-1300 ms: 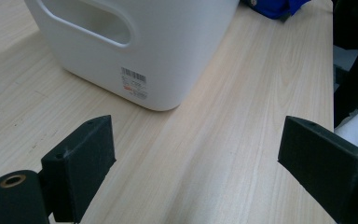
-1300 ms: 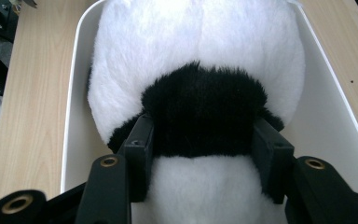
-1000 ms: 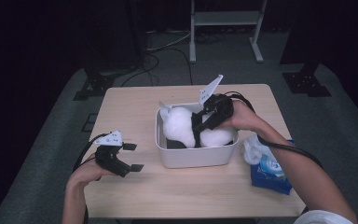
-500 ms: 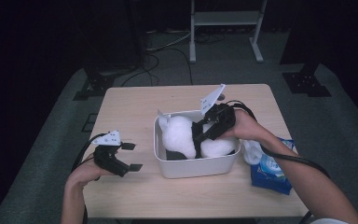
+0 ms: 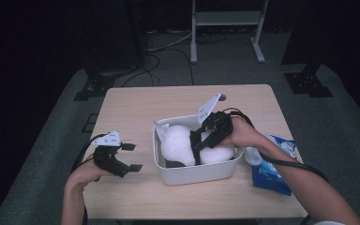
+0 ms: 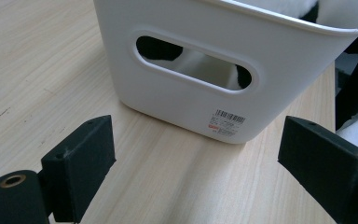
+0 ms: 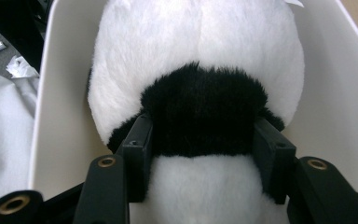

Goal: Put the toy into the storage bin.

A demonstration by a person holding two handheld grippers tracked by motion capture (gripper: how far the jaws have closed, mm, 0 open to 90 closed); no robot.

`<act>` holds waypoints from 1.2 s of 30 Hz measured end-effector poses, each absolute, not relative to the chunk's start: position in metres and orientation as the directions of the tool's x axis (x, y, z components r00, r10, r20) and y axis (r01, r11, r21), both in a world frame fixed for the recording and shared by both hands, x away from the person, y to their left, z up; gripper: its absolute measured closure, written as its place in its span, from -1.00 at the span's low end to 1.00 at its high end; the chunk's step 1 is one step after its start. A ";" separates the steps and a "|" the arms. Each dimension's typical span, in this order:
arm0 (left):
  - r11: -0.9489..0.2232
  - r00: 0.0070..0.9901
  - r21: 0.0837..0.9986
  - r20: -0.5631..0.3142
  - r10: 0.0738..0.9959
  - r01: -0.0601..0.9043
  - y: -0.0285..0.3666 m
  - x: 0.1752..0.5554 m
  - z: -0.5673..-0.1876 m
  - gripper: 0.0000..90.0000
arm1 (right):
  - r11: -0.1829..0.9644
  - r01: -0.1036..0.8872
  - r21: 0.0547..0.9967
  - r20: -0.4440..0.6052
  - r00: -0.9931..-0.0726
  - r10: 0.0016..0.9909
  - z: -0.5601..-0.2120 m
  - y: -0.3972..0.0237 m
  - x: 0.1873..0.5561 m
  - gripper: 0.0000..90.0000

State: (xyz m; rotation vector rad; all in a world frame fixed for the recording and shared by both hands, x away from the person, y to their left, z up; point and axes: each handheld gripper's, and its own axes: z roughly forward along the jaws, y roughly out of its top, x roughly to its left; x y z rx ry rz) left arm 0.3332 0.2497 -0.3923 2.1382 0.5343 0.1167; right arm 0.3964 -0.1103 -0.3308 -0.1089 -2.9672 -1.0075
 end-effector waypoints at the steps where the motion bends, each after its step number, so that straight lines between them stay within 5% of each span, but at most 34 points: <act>1: -0.500 0.902 0.800 -0.113 0.417 0.332 0.250 0.333 -0.392 -0.79 | 0.793 0.068 0.605 0.029 -0.998 0.064 -0.332 -0.109 0.397 0.07; 18: -0.501 0.903 0.800 -0.112 0.416 0.330 0.252 0.333 -0.392 -0.79 | 0.840 0.056 0.539 0.032 -0.998 0.046 -0.357 -0.092 0.404 0.01; 36: -0.503 0.903 0.797 -0.117 0.414 0.334 0.250 0.334 -0.394 -0.79 | 0.870 0.102 0.483 0.068 -0.995 0.079 -0.359 -0.089 0.406 -0.28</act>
